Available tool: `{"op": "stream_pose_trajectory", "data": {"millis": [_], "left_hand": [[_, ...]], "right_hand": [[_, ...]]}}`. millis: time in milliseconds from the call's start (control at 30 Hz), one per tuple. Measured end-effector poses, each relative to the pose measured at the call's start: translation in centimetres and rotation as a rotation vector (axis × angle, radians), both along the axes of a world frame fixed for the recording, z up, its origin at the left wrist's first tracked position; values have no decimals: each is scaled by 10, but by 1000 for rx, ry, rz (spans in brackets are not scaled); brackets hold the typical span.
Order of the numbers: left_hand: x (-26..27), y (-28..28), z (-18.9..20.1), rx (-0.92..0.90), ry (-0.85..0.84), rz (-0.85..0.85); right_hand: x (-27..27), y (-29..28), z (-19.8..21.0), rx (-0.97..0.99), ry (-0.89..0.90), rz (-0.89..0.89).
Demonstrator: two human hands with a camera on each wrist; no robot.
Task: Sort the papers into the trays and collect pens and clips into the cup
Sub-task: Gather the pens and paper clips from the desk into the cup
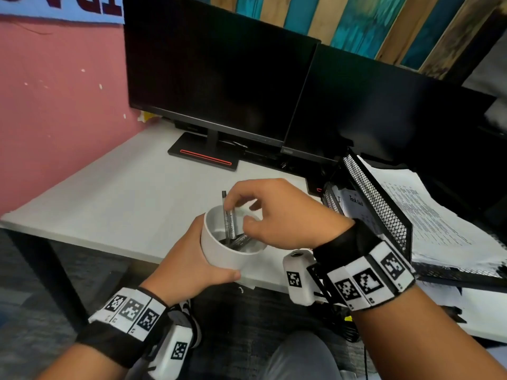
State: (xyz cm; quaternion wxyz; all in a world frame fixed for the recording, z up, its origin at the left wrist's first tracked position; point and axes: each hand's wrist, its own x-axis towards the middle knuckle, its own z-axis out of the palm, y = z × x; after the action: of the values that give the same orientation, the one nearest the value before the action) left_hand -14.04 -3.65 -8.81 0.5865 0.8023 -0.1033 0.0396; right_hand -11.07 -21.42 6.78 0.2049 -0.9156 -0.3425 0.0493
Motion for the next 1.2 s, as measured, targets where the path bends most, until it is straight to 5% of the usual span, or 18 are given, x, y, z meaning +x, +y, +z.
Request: {"op": "stream_pose_trajectory", "data": {"millis": [167,300,467,733,867,1067,1133,1200], "left_hand": [[1,8,0,18,14,46],[1,12,1,28,17,74],[2,12,1,23,10,76],[2,14,-2,8,9,72],[2,18,-3,10,5,74],[1,26,-3,20,2,81],[1,27,-2,21,2,80],[1,28,-2,18,2,80]], "right_hand": [[38,-43,-15,262,-68,-307],[71,-98,-64,-153,148,-643],[73,-127,-117,-315,271,-786],[72,-124,-124,-299,245,-796],[74,-128,-127,-60,346,-902],[79,-130,-128,809,605,-1150],[83,-128,-127,793,633,-1141],[90,-125,-126,523,574,-1076]]}}
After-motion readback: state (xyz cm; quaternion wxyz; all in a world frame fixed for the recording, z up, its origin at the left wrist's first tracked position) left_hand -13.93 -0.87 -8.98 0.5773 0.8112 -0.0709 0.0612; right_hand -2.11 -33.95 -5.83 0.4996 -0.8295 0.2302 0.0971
